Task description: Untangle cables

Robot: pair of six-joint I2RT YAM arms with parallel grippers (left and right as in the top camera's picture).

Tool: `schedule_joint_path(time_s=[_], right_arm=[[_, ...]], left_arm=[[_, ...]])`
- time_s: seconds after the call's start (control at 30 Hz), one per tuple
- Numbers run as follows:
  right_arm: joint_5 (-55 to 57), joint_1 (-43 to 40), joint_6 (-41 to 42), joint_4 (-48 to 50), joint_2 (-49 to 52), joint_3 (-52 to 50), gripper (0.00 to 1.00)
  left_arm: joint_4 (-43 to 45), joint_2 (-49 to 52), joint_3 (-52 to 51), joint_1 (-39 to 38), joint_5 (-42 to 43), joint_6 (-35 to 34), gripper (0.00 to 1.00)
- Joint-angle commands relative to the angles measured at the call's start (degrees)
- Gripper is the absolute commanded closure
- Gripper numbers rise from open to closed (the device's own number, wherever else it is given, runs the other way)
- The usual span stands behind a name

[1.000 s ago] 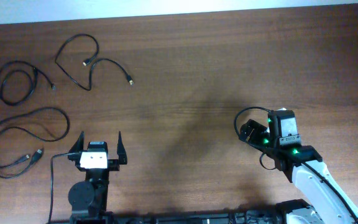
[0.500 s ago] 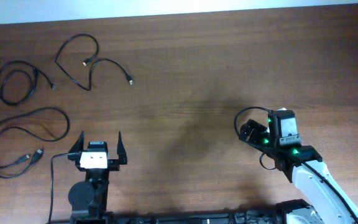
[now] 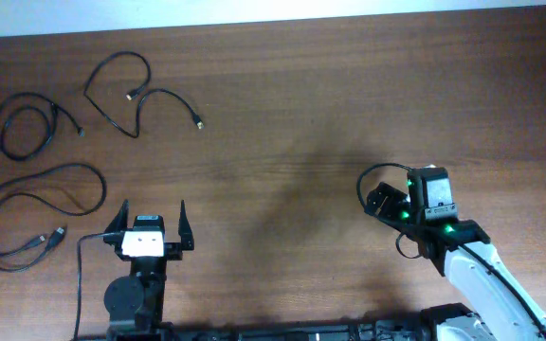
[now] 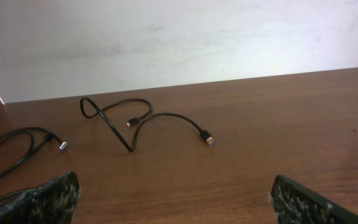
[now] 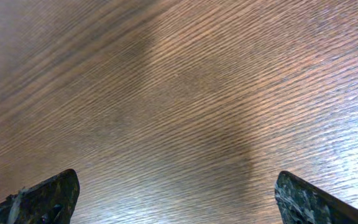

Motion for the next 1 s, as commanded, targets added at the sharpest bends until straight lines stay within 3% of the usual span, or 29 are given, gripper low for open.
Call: schedule_joint_path(time_s=[0.0, 0.47, 0.63, 0.97], right_arm=[[1.4, 0.2, -0.4, 0.2, -1.7, 0.1, 0.01], [6.9, 0.3, -0.4, -1.9, -42.0, 0.1, 0.01], [15.3, 1.8, -0.4, -3.7, -48.8, 0.1, 0.01], [15.5, -1.5, -0.4, 2.4, -60.8, -0.2, 0.01]], left_arm=[[-0.2, -0.6, -0.2, 0.2, 1.1, -0.7, 0.01], [-0.2, -0.6, -0.2, 0.2, 1.1, -0.7, 0.01], [-0.2, -0.6, -0.2, 0.2, 1.1, -0.7, 0.01], [-0.2, -0.6, -0.2, 0.2, 1.1, -0.7, 0.01]])
